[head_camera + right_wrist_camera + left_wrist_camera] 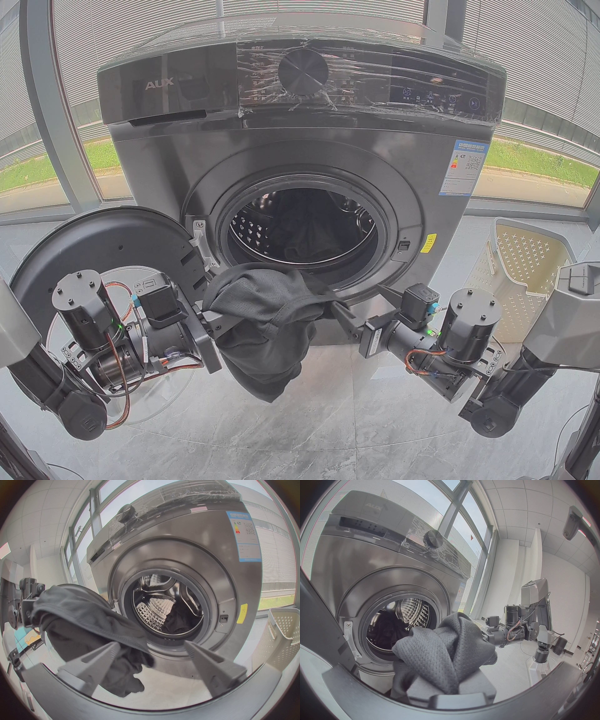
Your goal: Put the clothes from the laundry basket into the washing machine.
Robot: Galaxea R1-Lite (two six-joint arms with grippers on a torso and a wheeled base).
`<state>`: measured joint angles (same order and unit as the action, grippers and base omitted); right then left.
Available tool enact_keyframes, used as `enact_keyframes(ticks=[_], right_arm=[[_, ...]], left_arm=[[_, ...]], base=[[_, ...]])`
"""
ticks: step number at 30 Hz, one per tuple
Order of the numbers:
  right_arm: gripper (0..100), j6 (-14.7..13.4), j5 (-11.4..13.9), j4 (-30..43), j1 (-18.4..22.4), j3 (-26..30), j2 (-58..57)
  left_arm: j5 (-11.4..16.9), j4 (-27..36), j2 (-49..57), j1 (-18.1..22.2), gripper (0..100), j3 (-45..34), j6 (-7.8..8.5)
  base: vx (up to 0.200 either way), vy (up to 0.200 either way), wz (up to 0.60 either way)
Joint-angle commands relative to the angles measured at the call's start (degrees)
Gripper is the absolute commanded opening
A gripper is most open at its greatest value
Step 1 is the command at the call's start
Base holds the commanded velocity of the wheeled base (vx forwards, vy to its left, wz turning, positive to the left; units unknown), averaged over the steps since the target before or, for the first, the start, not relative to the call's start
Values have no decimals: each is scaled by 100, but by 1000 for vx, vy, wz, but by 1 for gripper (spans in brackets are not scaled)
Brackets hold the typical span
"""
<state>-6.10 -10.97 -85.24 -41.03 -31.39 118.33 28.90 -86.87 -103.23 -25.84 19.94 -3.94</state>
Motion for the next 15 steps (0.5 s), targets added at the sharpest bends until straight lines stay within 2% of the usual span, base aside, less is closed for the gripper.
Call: enact_keyframes(ticks=[1, 6, 7, 8, 12, 15], right_arm=[[100, 3, -1, 33, 69, 573, -249], [100, -6, -10, 69, 298, 1082, -381], [100, -6, -10, 69, 298, 1082, -381], [100, 12, -107, 86, 465, 1126, -372], [100, 12, -195, 86, 711, 1170, -329], [100, 12, -195, 86, 755, 1232, -337]], left_arm=[[-25, -14, 75, 36, 0, -61, 60], [-552, -5, 216, 27, 0, -140, 60], [-552, -5, 216, 27, 0, -140, 60], [-895, -5, 145, 0, 0, -166, 69], [-1598, -5, -66, -131, 0, -122, 86], [-1950, 3, -92, -193, 0, -70, 218]], base=[[0, 0, 0], [0, 0, 0], [0, 0, 0], [0, 0, 0], [0, 0, 0], [0, 0, 0]])
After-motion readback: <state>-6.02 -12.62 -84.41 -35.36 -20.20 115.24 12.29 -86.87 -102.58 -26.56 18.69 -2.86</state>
